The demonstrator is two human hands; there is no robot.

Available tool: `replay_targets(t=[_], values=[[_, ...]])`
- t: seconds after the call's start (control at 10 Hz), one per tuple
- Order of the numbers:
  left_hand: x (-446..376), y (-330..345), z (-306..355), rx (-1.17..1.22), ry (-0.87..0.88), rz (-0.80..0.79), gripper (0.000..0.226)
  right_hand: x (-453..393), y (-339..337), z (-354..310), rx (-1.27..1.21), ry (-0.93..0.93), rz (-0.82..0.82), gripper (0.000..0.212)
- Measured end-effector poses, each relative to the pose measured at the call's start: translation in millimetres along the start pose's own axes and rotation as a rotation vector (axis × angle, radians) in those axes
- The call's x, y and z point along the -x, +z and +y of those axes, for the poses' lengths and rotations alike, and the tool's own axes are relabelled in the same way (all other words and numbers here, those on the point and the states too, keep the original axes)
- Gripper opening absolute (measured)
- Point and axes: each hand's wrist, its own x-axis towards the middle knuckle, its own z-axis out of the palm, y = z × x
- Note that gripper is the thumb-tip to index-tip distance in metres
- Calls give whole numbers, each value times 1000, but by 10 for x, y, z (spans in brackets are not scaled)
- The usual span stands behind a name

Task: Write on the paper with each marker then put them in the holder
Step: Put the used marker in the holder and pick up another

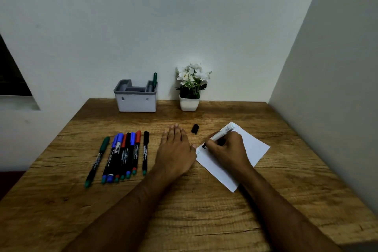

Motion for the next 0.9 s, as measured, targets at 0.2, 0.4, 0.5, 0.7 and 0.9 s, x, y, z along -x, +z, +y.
replay_targets(t=[0.2, 0.4, 0.5, 0.7, 0.9], values=[[20, -11, -3, -2, 4, -5, 72, 2, -29, -11, -13, 14, 32, 14], [0, -3, -9, -1, 5, 6, 72, -14, -27, -52, 4, 37, 56, 14], [7, 0, -4, 2, 4, 6, 72, -13, -39, -46, -16, 46, 76, 14], [3, 8, -11, 13, 4, 1, 72, -1, -41, -54, -22, 45, 73, 16], [-1, 8, -12, 6, 1, 3, 72, -11, -35, -83, 0, 48, 96, 16]])
